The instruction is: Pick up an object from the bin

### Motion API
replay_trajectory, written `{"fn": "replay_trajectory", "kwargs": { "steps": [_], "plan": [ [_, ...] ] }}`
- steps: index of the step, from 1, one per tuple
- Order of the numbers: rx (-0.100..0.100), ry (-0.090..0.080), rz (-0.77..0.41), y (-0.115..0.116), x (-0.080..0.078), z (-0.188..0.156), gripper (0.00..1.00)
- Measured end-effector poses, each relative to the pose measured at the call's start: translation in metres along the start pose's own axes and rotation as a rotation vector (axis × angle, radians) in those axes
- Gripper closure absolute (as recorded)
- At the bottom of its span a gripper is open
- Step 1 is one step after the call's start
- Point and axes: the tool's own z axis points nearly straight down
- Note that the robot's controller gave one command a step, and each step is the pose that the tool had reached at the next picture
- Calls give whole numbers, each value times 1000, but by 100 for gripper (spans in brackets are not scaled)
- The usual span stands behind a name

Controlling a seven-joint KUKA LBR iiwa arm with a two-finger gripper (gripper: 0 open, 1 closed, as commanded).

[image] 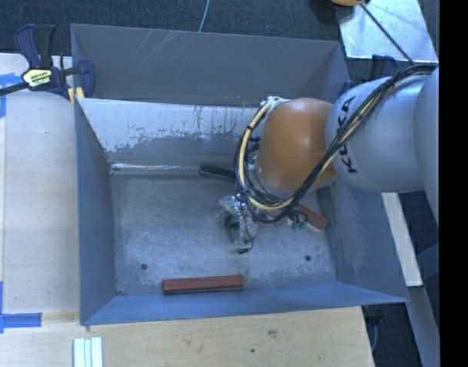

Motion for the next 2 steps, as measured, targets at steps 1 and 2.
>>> {"fn": "replay_trajectory", "kwargs": {
  "steps": [1, 2],
  "plan": [
    [0, 0, 1, 0, 0, 0, 100],
    [-5, 8, -277, 22, 26, -170, 100]
  ]
}}
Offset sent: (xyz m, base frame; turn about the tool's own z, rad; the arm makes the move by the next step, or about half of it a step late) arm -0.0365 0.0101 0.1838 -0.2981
